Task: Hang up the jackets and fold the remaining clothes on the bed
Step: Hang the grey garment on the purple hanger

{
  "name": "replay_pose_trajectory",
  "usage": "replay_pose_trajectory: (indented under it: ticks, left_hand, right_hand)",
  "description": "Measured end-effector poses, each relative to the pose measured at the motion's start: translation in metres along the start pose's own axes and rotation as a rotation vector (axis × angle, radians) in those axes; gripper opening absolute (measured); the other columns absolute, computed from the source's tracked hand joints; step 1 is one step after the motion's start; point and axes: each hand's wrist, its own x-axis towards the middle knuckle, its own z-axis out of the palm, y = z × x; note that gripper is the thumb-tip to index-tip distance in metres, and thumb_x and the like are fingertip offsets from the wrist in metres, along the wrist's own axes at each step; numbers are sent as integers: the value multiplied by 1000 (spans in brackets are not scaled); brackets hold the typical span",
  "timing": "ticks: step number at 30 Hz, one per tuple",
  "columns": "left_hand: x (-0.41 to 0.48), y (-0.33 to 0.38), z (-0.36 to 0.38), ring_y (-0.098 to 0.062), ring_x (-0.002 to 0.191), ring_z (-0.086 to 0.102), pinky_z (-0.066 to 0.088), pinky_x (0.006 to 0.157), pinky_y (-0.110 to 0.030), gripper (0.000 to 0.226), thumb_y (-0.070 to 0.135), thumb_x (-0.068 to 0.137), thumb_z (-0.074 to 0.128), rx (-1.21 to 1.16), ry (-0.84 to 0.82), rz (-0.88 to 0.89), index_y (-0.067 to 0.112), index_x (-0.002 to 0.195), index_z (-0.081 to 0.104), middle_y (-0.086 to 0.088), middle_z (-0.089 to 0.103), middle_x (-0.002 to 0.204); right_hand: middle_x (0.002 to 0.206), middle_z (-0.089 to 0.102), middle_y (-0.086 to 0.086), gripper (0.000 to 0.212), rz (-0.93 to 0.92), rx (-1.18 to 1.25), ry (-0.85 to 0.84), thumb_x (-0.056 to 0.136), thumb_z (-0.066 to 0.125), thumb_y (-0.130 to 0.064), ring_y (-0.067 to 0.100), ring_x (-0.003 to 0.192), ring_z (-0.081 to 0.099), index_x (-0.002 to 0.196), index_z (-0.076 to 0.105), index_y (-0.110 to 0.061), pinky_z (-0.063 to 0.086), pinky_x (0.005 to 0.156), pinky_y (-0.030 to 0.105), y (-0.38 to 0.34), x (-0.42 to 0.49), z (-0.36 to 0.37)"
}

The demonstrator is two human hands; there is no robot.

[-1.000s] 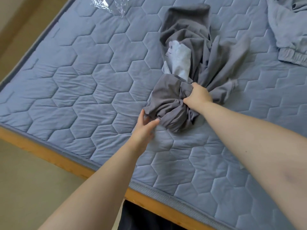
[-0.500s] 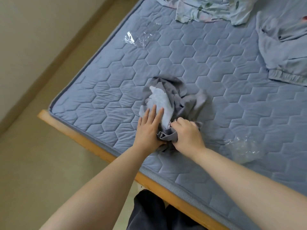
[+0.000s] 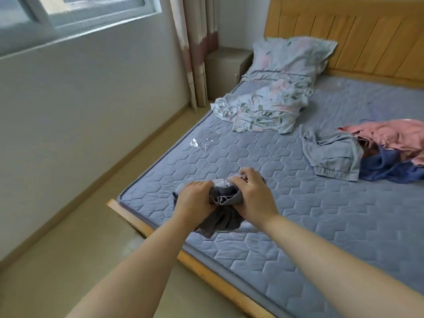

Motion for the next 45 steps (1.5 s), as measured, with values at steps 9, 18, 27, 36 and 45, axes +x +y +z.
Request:
replay_pose_trajectory:
  ticks: [9, 18, 27, 36, 45]
  left_hand:
    - [-118, 54, -113, -26, 79, 58, 42, 65, -32, 16, 33, 85, 55, 133, -144, -44, 20, 92, 51, 2, 61, 84]
    - [-171, 181, -154, -23, 81, 56, 44, 66, -32, 17, 33, 91, 51, 220, -231, 174, 20, 102, 51, 1, 61, 88]
    - [-187, 389, -134, -26, 84, 60, 49, 71, -34, 22, 38, 93, 49, 290, -174, 393, 19, 104, 50, -1, 65, 94]
    - [-218, 650, -37, -33, 91, 61, 40, 66, -34, 24, 31, 89, 54, 170, -125, 586, 13, 105, 54, -6, 66, 99]
    - [-193, 788, 19, -33, 84, 61, 30, 60, -31, 19, 28, 88, 53, 266, -110, 766, 14, 99, 54, -7, 67, 91]
  right_hand:
    - [103, 66, 4, 31, -119, -152, -101, 79, 60, -28, 33, 77, 65, 108, 63, -16, 49, 58, 36, -109, -82, -93]
    - [110, 61, 8, 37, -55, -378, -162, 85, 57, -25, 35, 87, 64, 120, 55, -15, 49, 65, 39, -117, -193, -217]
    - [97, 63, 12, 41, 16, -574, -154, 73, 71, -22, 35, 71, 66, 111, 60, -10, 46, 49, 34, -34, -327, -374]
    - [121, 54, 10, 45, 221, -656, -162, 87, 58, -20, 35, 100, 60, 130, 47, -13, 48, 71, 40, 94, -509, -541]
    - [121, 52, 9, 41, 318, -616, -135, 90, 53, -21, 34, 100, 59, 129, 44, -15, 45, 68, 39, 202, -588, -605]
